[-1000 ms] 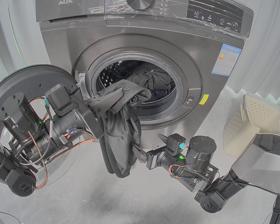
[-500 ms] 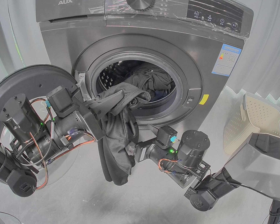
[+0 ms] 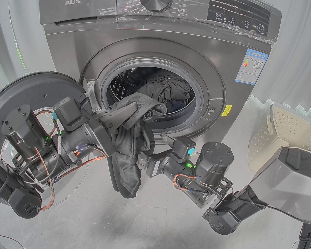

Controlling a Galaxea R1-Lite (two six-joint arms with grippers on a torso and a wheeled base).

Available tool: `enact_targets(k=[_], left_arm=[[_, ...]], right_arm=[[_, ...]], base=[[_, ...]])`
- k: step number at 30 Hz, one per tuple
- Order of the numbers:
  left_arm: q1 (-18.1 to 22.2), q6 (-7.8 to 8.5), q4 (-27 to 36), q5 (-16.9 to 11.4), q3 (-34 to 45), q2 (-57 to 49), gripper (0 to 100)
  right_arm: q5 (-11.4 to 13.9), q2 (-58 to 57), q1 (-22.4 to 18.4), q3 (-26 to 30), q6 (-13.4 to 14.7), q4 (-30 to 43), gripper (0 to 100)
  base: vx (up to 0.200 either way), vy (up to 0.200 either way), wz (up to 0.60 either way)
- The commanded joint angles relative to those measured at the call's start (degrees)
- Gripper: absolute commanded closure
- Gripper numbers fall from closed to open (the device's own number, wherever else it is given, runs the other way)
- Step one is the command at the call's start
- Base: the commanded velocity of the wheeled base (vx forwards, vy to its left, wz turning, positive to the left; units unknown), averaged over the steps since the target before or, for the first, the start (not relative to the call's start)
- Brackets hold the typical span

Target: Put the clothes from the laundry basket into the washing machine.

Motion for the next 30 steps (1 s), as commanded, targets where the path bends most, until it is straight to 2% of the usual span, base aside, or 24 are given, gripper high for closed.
enact_targets(k=[1,8,14,23,30], left_arm=[[0.3,-0.15,-0.1,-0.3,-0.2,-0.4,100],[0.2,0.20,-0.1,-0.4,-0.1,0.0,100],[0.2,0.20,-0.1,-0.4,0.0,0.1,100],[0.2,0.20,-0.1,-0.4,0.1,0.2,100],[0.2,0.03,0.0,-0.2,-0.3,0.1,100]], right_arm=[[-0.3,1.1,-1.2,2.6,-0.1,0.1,0],[-0.2,-1.1,-5.8,2.8,-0.5,0.6,0],[0.1,-4.1,-6.1,2.8,-0.9,1.0,0],[0.3,-6.2,-4.9,3.7,-1.5,1.4,0],[0.4,-3.4,-0.7,5.7,-1.2,0.8,0]], base=[[0.000,0.000,0.00],[0.000,0.000,0.00],[0.000,0.000,0.00],[0.000,0.000,0.00],[0.000,0.000,0.00]])
